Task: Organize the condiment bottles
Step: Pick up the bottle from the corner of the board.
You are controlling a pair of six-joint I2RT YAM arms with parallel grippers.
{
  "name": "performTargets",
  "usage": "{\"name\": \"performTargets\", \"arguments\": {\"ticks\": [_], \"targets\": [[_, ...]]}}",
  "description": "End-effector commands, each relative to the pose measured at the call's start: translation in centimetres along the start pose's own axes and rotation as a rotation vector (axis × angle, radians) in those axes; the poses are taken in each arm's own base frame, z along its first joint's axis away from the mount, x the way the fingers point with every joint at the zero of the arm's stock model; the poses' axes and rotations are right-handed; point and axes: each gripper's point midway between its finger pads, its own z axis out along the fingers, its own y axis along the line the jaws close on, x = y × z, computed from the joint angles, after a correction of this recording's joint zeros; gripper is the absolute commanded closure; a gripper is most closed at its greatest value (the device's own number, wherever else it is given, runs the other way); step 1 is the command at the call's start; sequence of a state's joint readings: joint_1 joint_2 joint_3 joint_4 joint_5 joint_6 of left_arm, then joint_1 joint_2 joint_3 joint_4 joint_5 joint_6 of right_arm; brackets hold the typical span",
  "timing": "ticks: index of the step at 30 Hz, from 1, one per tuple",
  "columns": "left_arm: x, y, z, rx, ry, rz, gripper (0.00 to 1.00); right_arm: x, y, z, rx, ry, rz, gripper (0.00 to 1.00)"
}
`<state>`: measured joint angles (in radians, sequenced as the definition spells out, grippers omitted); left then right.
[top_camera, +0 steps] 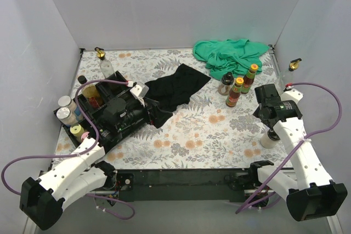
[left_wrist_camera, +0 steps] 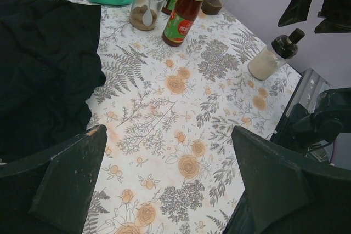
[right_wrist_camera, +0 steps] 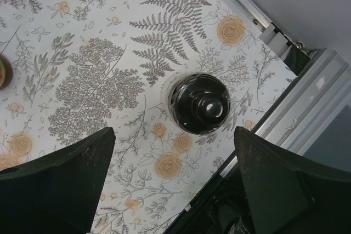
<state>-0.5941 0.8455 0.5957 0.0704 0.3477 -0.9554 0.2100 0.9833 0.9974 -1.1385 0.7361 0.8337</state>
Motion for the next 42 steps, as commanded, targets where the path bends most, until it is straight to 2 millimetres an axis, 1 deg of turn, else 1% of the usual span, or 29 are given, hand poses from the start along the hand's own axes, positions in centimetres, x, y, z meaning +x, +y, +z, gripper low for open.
{"name": "performTargets", "arguments": {"ticks": [1, 4, 6, 8, 9, 11, 13, 14, 17, 18, 19, 20, 22, 23, 26, 27, 29, 30, 32, 33, 34, 35, 37, 39, 40, 42], "targets": [[-2.4, -0.8, -0.6, 0.012, -0.072, 0.042, 0.02, -0.9, -1.9, -0.2, 0.066, -0.039, 0.035, 0.03], [-2.6, -0.6, -0.7, 0.001, -0.082, 0.044, 0.02, 0.0, -2.5, 0.6, 0.102, -0.028, 0.044, 0.04], [-2.7, -0.6, -0.7, -0.004, -0.083, 0.045, 0.02, 0.1, -2.0, 1.2, 0.094, -0.037, 0.06, 0.04], [-2.8, -0.6, -0.8, -0.003, -0.086, 0.046, 0.02, 0.8, -1.7, 1.9, 0.081, -0.019, 0.045, 0.04], [-2.7, -0.6, -0.9, -0.006, -0.087, 0.048, 0.02, 0.8, -1.4, 2.3, 0.073, -0.018, 0.045, 0.04], [-2.7, -0.5, -0.9, -0.009, -0.088, 0.048, 0.02, 1.4, -1.7, 2.9, 0.103, 0.016, 0.051, 0.05], [-2.6, -0.5, -0.8, -0.01, -0.085, 0.047, 0.02, 1.4, -1.9, 3.4, 0.112, 0.01, 0.072, 0.07], [-2.6, -0.5, -0.8, -0.007, -0.083, 0.046, 0.02, 2.0, -2.1, 3.9, 0.122, 0.016, 0.064, 0.07], [-2.5, -0.4, -0.7, -0.01, -0.078, 0.046, 0.02, 1.9, -2.3, 4.7, 0.136, -0.001, 0.085, 0.08], [-2.6, -0.4, -0.7, -0.013, -0.08, 0.048, 0.02, 2.5, -2.1, 5.2, 0.127, 0.009, 0.083, 0.09], [-2.6, -0.4, -0.7, -0.013, -0.08, 0.049, 0.02, 2.0, -1.4, 5.5, 0.085, -0.021, 0.075, 0.09], [-2.7, -0.4, -0.7, -0.013, -0.082, 0.05, 0.02, 2.2, -1.2, 5.8, 0.074, -0.02, 0.077, 0.09], [-2.7, -0.5, -0.7, -0.01, -0.079, 0.049, 0.02, 2.6, -1.6, 6.3, 0.094, -0.011, 0.089, 0.11], [-2.7, -0.5, -0.7, -0.008, -0.08, 0.048, 0.02, 2.5, -1.7, 6.5, 0.1, -0.018, 0.094, 0.12], [-2.6, -0.6, -0.7, -0.005, -0.076, 0.047, 0.02, 2.5, -1.8, 6.7, 0.117, -0.018, 0.091, 0.23], [-2.7, -0.6, -0.7, -0.003, -0.077, 0.049, 0.02, 2.5, -1.8, 6.7, 0.115, -0.018, 0.09, 0.32], [-2.7, -0.6, -0.7, -0.003, -0.077, 0.048, 0.02, 2.5, -1.8, 6.5, 0.104, -0.017, 0.075, 0.39], [-2.7, -0.6, -0.7, -0.004, -0.077, 0.051, 0.02, 2.3, -1.6, 6.5, 0.088, -0.023, 0.071, 0.45], [-2.8, -0.6, -0.8, -0.005, -0.082, 0.052, 0.02, 2.3, -0.6, 6.4, 0.028, -0.013, 0.04, 0.53], [-2.7, -0.5, -0.7, -0.006, -0.078, 0.052, 0.02, 1.9, 0.0, 6.2, -0.017, -0.024, 0.007, 0.61], [-2.7, -0.6, -0.8, -0.004, -0.077, 0.051, 0.02, 1.8, 0.7, 6.1, -0.058, -0.025, -0.01, 0.63], [-2.7, -0.5, -0.7, -0.006, -0.078, 0.051, 0.02, 2.2, 1.9, 5.9, -0.133, 0.002, -0.035, 0.64], [-2.6, -0.5, -0.7, -0.008, -0.077, 0.05, 0.02, 2.0, 3.3, 5.4, -0.218, -0.003, -0.089, 0.66], [-2.7, -0.3, -0.7, -0.017, -0.077, 0.052, 0.02, 2.6, 5.2, 4.5, -0.343, 0.021, -0.133, 0.67], [-2.7, -0.3, -0.7, -0.02, -0.078, 0.054, 0.02, 2.4, 6.2, 4.1, -0.406, 0.007, -0.177, 0.7], [-3.0, -0.7, -0.9, -0.005, -0.083, 0.061, 0.02, 3.4, 8.3, 2.7, -0.54, 0.032, -0.228, 0.73]]}}
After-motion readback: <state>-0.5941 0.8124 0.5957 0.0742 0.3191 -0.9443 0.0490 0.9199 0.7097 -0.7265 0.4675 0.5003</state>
